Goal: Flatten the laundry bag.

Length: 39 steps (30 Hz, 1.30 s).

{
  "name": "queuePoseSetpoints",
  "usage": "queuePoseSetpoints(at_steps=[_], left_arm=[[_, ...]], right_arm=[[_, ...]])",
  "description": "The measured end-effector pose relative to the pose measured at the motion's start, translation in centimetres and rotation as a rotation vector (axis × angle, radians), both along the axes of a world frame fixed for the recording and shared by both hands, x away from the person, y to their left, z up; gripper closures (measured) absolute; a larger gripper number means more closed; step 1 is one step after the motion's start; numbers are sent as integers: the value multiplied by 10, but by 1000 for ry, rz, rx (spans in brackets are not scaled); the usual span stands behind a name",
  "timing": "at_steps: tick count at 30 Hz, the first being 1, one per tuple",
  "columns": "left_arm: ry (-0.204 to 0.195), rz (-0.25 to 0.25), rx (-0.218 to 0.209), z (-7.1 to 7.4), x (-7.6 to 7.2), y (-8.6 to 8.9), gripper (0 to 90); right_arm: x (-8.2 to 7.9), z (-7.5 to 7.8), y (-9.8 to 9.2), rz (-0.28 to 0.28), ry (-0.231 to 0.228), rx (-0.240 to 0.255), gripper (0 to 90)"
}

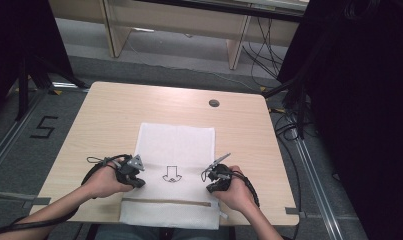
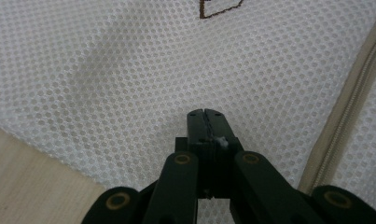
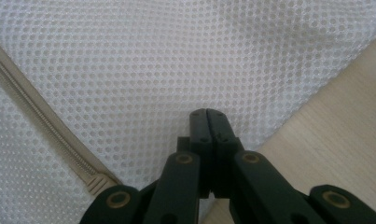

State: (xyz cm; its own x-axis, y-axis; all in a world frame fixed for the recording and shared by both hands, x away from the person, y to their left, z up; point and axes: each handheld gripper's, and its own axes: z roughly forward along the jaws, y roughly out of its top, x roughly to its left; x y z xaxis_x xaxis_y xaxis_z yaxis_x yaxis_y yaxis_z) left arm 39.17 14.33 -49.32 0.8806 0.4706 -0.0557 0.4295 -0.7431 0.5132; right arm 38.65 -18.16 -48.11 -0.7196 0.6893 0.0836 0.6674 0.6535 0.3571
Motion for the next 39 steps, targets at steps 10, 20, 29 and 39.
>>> queuePoseSetpoints(at_steps=[10,20,29,39], left_arm=[[-19,44,0,-1,9,3,892],[-36,56,-1,-1,16,4,891],[-51,56,3,-1,16,4,891],[-65,56,9,-1,14,3,891]], right_arm=[[9,0,2,-19,8,10,900],[25,-2,1,-33,-34,25,900],[23,-2,1,-58,-45,27,888],[21,-2,0,-58,-53,26,878]])
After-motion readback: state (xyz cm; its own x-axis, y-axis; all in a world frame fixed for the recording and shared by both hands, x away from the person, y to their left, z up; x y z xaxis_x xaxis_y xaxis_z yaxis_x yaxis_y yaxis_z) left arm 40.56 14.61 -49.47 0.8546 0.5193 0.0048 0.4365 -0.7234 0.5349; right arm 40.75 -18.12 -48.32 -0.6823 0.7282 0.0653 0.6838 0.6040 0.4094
